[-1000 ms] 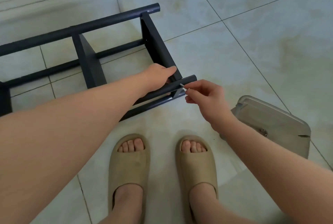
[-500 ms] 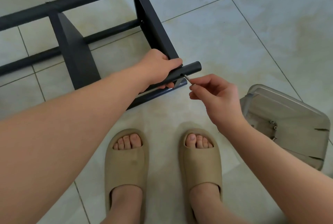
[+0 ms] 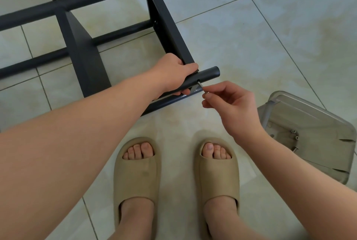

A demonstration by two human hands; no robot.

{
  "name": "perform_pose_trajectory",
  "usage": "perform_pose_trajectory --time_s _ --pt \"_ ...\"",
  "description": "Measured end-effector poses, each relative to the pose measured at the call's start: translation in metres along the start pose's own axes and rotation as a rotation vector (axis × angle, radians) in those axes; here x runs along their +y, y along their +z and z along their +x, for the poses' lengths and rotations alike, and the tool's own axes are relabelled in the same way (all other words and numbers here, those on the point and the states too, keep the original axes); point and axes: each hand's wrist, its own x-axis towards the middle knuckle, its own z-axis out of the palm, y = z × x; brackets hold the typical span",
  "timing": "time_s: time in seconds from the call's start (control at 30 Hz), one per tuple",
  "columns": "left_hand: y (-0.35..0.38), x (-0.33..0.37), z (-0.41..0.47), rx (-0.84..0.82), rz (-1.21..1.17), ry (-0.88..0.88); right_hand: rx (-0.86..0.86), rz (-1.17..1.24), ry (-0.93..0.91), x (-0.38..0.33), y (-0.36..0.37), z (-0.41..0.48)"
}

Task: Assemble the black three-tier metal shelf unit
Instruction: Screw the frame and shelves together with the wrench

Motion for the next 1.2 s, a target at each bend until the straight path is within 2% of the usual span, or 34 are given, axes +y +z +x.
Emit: perform_pose_trajectory --time_s 0.47,0.97,1.1,1.2 --pt "0.001 0.000 -0.001 0.004 -0.006 0.001 -0.007 0.024 -0.036 -0.004 0.002 0.004" --pt "0.000 -0.003 0.001 0.003 -0.051 -0.025 0.003 -0.049 0.033 -0.006 0.010 0.017" --pt "0.001 -0.004 0.002 0.009 -0.052 -0.018 -0.009 0.002 0.051 -0.007 0.012 0.019" --pt "0.001 -0.003 0.002 0.013 -0.036 -0.015 0.015 0.136 0.151 -0.008 0.012 0.017"
